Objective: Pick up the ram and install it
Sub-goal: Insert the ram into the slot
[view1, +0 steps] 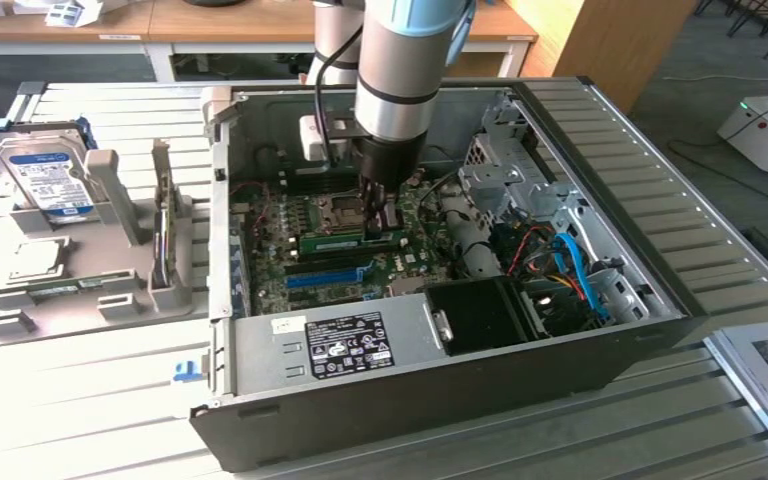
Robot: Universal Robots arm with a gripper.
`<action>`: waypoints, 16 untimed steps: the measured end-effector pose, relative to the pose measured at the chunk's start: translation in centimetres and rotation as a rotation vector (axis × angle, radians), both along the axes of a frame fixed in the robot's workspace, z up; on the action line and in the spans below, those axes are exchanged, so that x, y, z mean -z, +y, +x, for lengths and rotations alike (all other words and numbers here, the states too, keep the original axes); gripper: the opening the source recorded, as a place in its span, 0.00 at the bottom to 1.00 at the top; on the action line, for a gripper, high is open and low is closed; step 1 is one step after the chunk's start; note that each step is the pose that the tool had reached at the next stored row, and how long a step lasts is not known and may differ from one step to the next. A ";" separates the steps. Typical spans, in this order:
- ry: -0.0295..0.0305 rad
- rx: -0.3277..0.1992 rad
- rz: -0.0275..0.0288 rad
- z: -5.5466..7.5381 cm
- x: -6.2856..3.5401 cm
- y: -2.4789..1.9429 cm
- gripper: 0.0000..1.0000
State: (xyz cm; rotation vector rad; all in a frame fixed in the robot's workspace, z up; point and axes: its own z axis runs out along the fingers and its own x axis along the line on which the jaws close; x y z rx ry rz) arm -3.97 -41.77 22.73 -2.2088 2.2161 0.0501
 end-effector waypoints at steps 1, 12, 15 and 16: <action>-0.0003 0.000 0.0000 0.0 0.02 0.00 0.11; -0.0008 0.000 0.0001 0.0 0.05 0.00 0.11; -0.0008 0.000 0.0000 0.0 0.06 0.00 0.11; -0.0009 0.000 0.0002 0.0 0.09 0.00 0.11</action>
